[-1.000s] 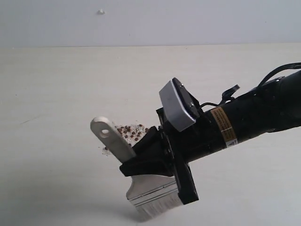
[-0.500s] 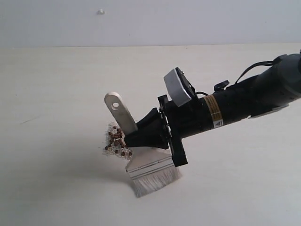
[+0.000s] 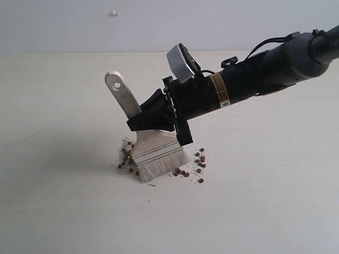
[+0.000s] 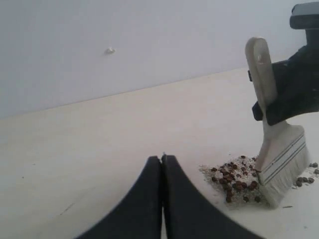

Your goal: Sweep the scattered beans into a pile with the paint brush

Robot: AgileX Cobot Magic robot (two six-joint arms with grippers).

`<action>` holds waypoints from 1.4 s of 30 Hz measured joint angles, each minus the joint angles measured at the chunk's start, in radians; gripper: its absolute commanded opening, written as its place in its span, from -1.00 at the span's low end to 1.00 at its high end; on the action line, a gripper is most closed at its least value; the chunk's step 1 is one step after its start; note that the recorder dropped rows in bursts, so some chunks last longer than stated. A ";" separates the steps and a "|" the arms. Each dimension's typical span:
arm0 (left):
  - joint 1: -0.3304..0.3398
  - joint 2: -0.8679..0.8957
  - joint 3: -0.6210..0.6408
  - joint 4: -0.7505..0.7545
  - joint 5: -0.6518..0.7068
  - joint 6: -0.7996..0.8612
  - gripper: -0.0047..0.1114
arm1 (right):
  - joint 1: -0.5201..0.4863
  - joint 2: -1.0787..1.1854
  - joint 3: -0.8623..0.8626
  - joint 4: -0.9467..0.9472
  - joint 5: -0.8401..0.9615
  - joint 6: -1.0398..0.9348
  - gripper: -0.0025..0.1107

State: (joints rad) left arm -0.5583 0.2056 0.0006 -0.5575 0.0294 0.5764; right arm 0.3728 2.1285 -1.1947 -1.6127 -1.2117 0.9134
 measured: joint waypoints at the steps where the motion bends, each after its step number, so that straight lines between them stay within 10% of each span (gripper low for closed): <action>1: 0.000 0.000 0.000 0.000 0.000 0.000 -0.92 | 0.000 0.000 -0.012 -0.013 0.000 0.019 -0.96; 16: 0.000 0.000 0.000 0.000 0.000 0.000 -0.92 | 0.000 -0.206 0.002 -0.138 0.061 0.384 -0.96; 30: 0.000 0.000 0.000 0.000 0.000 0.000 -0.92 | 0.223 -0.442 0.306 -0.117 1.748 0.934 -0.96; 42: 0.000 0.000 0.000 0.000 0.000 0.000 -0.92 | 0.685 -0.274 0.450 -0.108 2.349 1.209 -0.96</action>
State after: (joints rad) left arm -0.5583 0.2056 0.0006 -0.5575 0.0294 0.5764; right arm 1.0579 1.8549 -0.7447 -1.7202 1.1372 2.1228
